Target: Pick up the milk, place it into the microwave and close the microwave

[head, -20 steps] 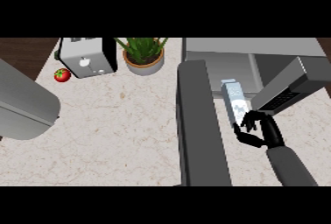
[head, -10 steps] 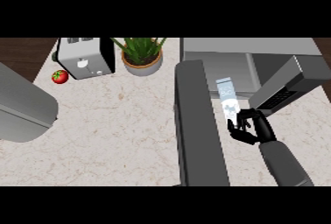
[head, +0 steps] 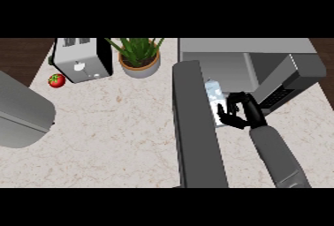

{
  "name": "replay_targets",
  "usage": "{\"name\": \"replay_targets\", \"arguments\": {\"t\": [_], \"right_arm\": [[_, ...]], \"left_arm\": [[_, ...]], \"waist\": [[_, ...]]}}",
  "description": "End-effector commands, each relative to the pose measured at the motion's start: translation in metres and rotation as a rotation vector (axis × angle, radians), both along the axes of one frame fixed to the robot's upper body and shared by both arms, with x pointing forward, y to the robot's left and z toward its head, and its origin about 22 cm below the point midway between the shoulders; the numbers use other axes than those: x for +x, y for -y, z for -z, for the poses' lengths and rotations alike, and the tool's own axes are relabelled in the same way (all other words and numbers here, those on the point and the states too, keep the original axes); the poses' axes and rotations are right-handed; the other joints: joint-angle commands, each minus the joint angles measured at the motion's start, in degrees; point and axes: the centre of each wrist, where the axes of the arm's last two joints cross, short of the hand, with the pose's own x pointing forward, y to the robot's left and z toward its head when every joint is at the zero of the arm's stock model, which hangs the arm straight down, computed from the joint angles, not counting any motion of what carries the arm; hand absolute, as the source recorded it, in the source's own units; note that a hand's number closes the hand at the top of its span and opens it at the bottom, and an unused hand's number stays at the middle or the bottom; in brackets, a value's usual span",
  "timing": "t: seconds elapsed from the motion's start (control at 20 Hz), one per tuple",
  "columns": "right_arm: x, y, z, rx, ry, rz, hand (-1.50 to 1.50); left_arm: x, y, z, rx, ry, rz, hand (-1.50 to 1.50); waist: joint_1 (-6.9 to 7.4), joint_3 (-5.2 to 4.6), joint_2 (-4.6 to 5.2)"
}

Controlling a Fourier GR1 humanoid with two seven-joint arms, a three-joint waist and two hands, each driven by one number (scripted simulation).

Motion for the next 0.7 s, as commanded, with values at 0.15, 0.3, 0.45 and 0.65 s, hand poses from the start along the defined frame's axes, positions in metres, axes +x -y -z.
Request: {"name": "replay_targets", "arguments": {"t": [0.15, 0.3, 0.45, 0.65], "right_arm": [[0.031, -0.026, -0.039, 0.002, 0.003, 0.047, 1.50], [0.058, -0.033, -0.071, -0.028, -0.029, 0.038, 1.50], [0.070, -0.036, -0.086, -0.045, -0.067, 0.042, 1.50], [0.073, -0.050, -0.081, -0.101, -0.028, 0.151, 1.50]], "left_arm": [[0.004, -0.019, 0.027, 0.014, -0.025, -0.001, -1.50], [0.017, -0.013, 0.024, -0.008, 0.000, -0.012, -1.50], [0.010, -0.007, 0.017, -0.001, -0.008, -0.021, -1.50], [0.019, -0.025, 0.003, 0.004, -0.017, 0.035, -1.50]], "waist": [[0.03, 0.00, 0.14], [0.74, 0.05, 0.53], [1.06, 0.07, 0.55], [2.74, 0.16, 1.53]]}}
